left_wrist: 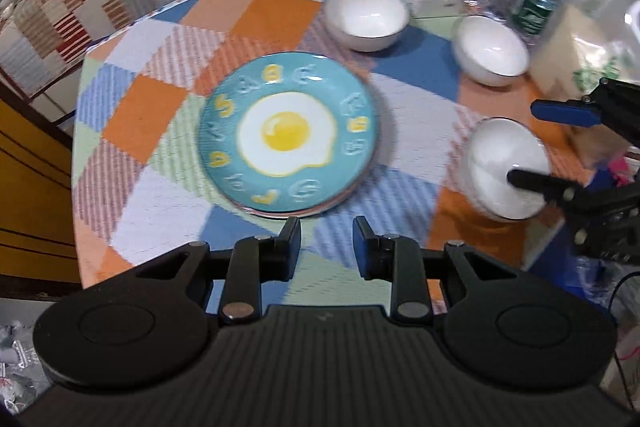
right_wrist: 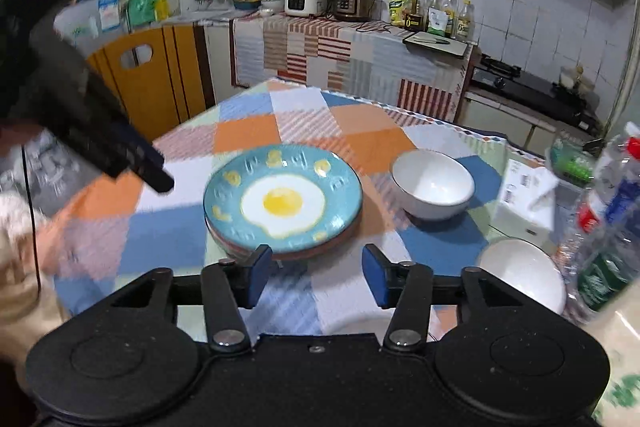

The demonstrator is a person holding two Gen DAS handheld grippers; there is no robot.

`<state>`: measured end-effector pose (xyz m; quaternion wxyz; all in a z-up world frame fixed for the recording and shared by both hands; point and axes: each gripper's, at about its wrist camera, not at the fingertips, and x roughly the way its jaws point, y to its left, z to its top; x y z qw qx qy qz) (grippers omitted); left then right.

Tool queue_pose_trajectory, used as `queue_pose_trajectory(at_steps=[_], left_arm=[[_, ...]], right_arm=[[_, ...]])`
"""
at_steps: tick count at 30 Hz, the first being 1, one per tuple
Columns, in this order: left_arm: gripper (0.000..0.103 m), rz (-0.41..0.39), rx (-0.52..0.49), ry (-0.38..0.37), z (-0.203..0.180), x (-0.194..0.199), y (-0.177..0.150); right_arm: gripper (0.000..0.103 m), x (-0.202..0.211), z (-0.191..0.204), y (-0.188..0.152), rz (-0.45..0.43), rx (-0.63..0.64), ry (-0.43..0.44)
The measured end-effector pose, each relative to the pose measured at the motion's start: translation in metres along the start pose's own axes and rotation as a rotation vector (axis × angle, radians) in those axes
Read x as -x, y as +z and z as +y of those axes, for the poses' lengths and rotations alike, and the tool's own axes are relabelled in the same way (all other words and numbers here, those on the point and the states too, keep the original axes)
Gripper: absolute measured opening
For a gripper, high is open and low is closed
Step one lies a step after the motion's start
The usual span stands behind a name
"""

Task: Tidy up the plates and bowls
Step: 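Move the right gripper to a white bowl and grasp its rim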

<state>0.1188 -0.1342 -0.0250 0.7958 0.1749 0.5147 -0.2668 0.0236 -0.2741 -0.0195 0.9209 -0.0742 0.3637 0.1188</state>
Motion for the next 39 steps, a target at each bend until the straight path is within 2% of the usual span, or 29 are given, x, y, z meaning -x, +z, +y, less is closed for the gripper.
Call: queue_pose_trajectory(at_steps=[3, 7, 15, 19, 23, 27, 28, 30, 32, 34, 39], left_arm=[[0.028, 0.011, -0.012, -0.017, -0.023, -0.003, -0.004], [0.045, 0.0, -0.029, -0.025, -0.049, -0.012, -0.007], [0.061, -0.03, -0.014, -0.099, -0.079, -0.042, -0.004], [0.061, -0.039, 0.016, -0.146, -0.086, -0.066, 0.006], [0.061, -0.016, 0.073, -0.146, -0.092, -0.096, 0.011], [0.059, -0.013, 0.048, -0.139, -0.103, -0.116, 0.009], [0.055, -0.013, 0.047, -0.144, -0.103, -0.119, 0.008], [0.042, -0.015, 0.046, -0.176, -0.104, -0.123, 0.008], [0.023, -0.003, 0.053, -0.199, -0.105, -0.126, 0.008], [0.013, 0.003, 0.065, -0.23, -0.104, -0.128, 0.008], [0.012, -0.004, 0.056, -0.213, -0.105, -0.123, 0.006]], right_arm=[[0.072, 0.014, -0.003, -0.017, 0.011, 0.022, -0.023], [0.089, 0.019, -0.017, -0.042, 0.046, -0.017, -0.031], [0.091, 0.007, -0.032, -0.088, 0.141, -0.05, -0.077], [0.091, -0.015, -0.03, -0.104, 0.2, -0.057, -0.076], [0.091, -0.038, -0.027, -0.112, 0.237, -0.05, -0.071], [0.091, -0.054, -0.028, -0.111, 0.236, -0.062, -0.063], [0.091, -0.057, -0.029, -0.11, 0.235, -0.068, -0.062], [0.092, -0.063, -0.033, -0.108, 0.238, -0.085, -0.061], [0.094, -0.066, -0.034, -0.109, 0.231, -0.095, -0.054], [0.094, -0.067, -0.033, -0.11, 0.218, -0.099, -0.054], [0.094, -0.066, -0.029, -0.109, 0.206, -0.096, -0.058]])
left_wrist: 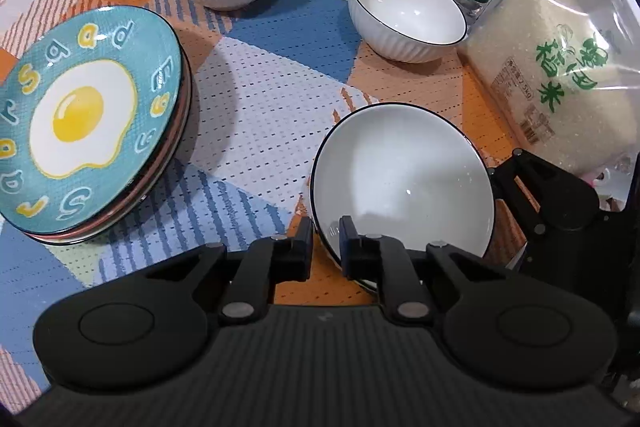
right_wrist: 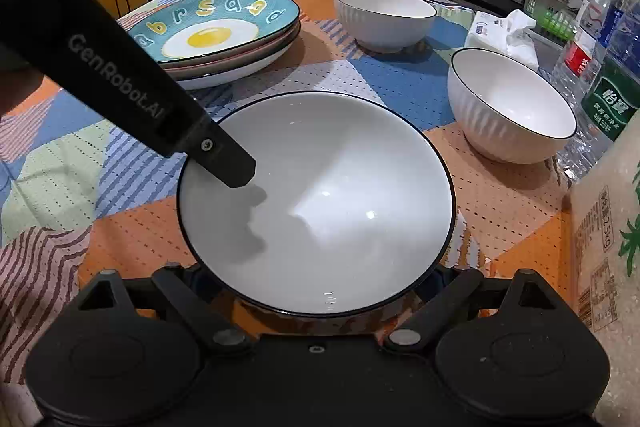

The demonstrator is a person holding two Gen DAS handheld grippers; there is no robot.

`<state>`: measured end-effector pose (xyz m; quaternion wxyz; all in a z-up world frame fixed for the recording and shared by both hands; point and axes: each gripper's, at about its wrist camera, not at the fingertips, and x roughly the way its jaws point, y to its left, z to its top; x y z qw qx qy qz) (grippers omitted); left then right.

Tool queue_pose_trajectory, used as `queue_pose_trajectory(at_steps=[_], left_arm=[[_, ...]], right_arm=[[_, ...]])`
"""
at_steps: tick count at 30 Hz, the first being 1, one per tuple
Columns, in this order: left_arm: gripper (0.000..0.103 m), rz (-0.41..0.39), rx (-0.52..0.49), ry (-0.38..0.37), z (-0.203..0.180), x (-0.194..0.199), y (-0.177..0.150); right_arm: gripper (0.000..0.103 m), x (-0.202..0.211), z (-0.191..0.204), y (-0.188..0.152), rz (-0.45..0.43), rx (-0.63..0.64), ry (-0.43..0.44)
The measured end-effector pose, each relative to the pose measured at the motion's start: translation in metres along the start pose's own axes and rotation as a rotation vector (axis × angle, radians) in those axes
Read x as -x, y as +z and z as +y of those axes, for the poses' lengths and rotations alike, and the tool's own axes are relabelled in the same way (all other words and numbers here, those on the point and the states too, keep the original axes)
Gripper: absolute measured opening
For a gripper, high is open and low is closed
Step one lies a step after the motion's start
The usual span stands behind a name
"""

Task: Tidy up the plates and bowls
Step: 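Move the right gripper to a white bowl and grasp its rim, then lift the white bowl off the cloth with the right gripper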

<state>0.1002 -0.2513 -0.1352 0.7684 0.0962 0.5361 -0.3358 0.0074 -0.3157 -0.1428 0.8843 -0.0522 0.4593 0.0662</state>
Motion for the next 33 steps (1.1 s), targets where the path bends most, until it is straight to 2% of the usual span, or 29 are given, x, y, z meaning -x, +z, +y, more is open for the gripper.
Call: queue_pose_trajectory(at_steps=[12, 20, 33], left_arm=[[0.012, -0.033, 0.046, 0.027, 0.03, 0.027, 0.006], [0.012, -0.034, 0.054, 0.066, 0.044, 0.019, 0.015], [0.012, -0.013, -0.009, 0.133, 0.041, 0.001, 0.027]], right_arm=[[0.094, 0.0, 0.02, 0.026, -0.064, 0.042, 0.027], [0.094, -0.019, 0.023, 0.042, -0.066, 0.08, 0.029], [0.093, -0.041, 0.015, 0.05, -0.052, 0.084, 0.047]])
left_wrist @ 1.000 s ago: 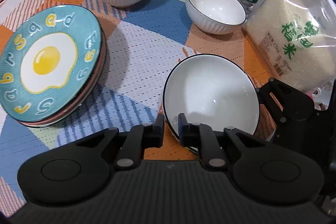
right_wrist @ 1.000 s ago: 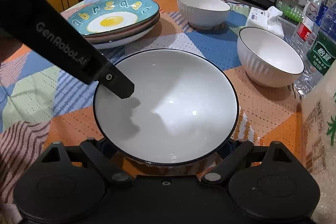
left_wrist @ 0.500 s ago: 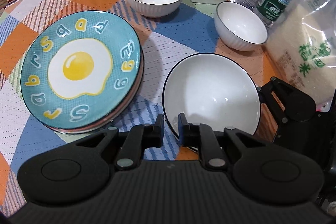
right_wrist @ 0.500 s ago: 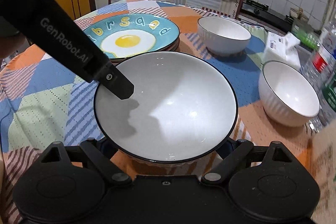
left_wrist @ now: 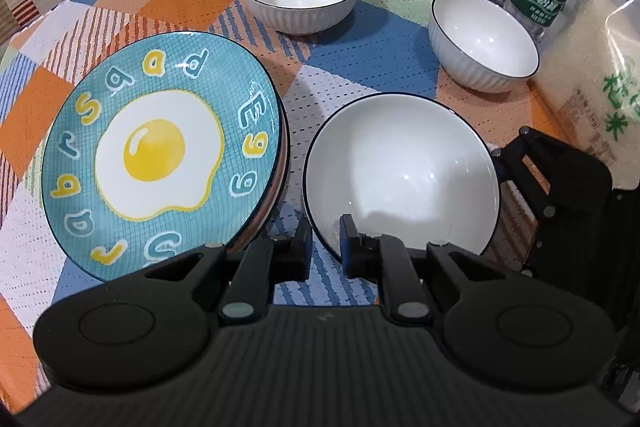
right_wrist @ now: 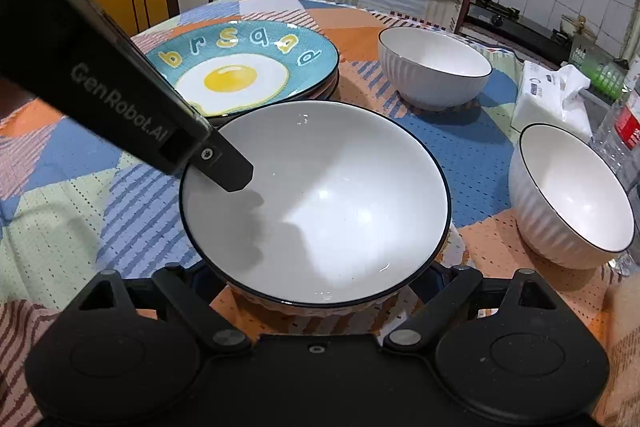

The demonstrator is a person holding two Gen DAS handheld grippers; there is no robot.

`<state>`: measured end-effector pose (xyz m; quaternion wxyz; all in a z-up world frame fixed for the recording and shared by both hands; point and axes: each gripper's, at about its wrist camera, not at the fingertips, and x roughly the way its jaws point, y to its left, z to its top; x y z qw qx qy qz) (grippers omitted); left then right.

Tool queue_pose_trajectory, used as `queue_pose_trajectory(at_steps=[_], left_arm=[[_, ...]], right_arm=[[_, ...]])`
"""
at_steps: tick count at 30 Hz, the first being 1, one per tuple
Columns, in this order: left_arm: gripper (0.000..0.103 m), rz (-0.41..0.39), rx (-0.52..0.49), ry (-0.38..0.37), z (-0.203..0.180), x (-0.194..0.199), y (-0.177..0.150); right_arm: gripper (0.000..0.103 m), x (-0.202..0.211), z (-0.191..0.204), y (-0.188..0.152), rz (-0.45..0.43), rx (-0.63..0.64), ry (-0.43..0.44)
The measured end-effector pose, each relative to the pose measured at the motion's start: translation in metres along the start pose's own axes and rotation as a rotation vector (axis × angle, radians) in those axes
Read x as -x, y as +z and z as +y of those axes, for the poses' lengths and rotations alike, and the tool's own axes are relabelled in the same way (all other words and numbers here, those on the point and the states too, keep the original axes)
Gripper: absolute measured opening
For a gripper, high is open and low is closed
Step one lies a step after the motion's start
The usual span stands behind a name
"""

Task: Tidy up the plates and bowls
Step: 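Lift the white bowl off the cloth with the right gripper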

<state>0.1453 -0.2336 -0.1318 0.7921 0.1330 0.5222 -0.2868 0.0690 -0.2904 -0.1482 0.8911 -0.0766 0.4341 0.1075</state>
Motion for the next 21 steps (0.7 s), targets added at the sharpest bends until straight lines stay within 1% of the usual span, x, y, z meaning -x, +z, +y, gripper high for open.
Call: queue_pose_trajectory(at_steps=[7, 9, 11, 14, 16, 18, 21], left_arm=[[0.013, 0.01, 0.011, 0.001, 0.0, -0.001, 0.001], [0.013, 0.019, 0.013, -0.002, 0.0, -0.002, 0.001], [0.015, 0.034, 0.017, -0.012, 0.0, -0.002, 0.002], [0.017, 0.058, -0.003, -0.017, -0.002, -0.001, 0.003], [0.017, 0.077, -0.008, -0.024, -0.002, 0.0, 0.004], [0.018, 0.08, -0.009, -0.029, -0.001, 0.004, 0.004], [0.018, 0.067, -0.027, -0.023, -0.001, 0.014, 0.006]], right_arm=[[0.094, -0.003, -0.002, -0.002, -0.001, 0.002, 0.013], [0.094, -0.003, -0.001, -0.001, 0.013, -0.006, -0.002], [0.094, 0.001, 0.002, 0.0, 0.028, 0.022, -0.028], [0.094, 0.012, 0.006, -0.001, 0.037, 0.099, -0.056], [0.094, 0.023, 0.005, -0.002, 0.042, 0.125, -0.068], [0.094, 0.035, 0.002, -0.006, 0.038, 0.128, -0.083], [0.094, 0.055, -0.008, -0.011, 0.021, 0.099, -0.1]])
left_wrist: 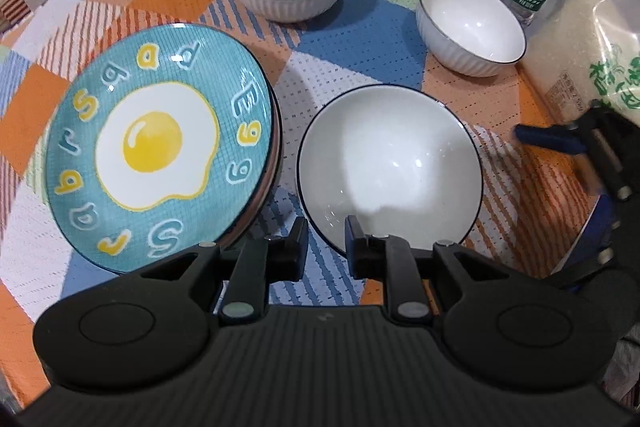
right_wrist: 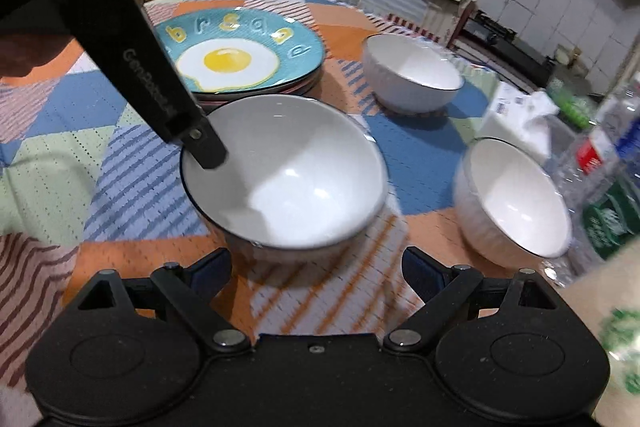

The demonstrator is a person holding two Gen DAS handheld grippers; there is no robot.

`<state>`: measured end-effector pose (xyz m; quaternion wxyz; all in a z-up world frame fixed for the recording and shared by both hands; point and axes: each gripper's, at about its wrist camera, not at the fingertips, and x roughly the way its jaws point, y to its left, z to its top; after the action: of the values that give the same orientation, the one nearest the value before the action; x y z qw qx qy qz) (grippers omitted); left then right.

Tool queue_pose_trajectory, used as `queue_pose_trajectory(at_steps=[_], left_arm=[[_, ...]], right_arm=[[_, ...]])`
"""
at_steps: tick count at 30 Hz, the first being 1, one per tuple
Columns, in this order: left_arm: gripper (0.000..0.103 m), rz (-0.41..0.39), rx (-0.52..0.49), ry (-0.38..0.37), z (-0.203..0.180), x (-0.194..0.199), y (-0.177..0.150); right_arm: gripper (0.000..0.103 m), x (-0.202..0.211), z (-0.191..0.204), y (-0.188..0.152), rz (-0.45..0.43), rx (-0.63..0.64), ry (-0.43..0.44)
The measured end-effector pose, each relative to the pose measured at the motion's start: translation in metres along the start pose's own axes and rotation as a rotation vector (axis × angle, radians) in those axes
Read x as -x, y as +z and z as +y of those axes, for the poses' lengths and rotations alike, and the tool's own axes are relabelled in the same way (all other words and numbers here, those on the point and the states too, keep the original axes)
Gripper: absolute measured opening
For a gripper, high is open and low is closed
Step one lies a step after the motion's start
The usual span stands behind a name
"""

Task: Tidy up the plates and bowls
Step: 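Lift the white bowl off the cloth with the right gripper, then carry the held bowl and lower it into the white bowl beside the bottles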

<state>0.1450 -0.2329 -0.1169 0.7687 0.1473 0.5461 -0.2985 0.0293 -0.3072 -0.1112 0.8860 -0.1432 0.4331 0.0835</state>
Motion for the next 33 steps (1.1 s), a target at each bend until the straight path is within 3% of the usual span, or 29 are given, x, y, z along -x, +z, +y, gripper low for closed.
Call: queue_pose_trajectory(at_steps=[4, 7, 10, 13, 22, 26, 28, 33], left_arm=[[0.019, -0.026, -0.004, -0.006, 0.001, 0.016, 0.003], [0.021, -0.072, 0.0, -0.004, -0.001, 0.027, 0.006], [0.025, -0.132, -0.005, 0.007, -0.006, 0.034, 0.011], [0.032, -0.161, 0.006, -0.01, -0.009, 0.033, 0.022], [0.041, -0.231, 0.056, -0.067, -0.032, 0.01, 0.075], [0.044, -0.222, 0.049, -0.094, -0.044, -0.015, 0.099], [0.045, -0.206, 0.036, -0.094, -0.049, -0.03, 0.109], [0.045, -0.17, 0.05, -0.048, -0.053, -0.066, 0.125]], right_arm=[[0.094, 0.027, -0.021, -0.009, -0.054, -0.125, -0.037], [0.094, 0.04, -0.037, -0.015, -0.123, -0.293, -0.089], [0.094, 0.041, -0.05, -0.023, -0.185, -0.475, -0.135], [0.094, 0.034, -0.053, -0.022, -0.23, -0.571, -0.169], [0.094, -0.018, -0.07, -0.011, -0.212, -0.803, -0.181], [0.094, -0.045, -0.084, -0.021, -0.181, -0.948, -0.16], [0.094, -0.059, -0.088, -0.023, -0.165, -0.971, -0.165], [0.094, -0.079, -0.097, -0.019, -0.183, -0.865, -0.211]])
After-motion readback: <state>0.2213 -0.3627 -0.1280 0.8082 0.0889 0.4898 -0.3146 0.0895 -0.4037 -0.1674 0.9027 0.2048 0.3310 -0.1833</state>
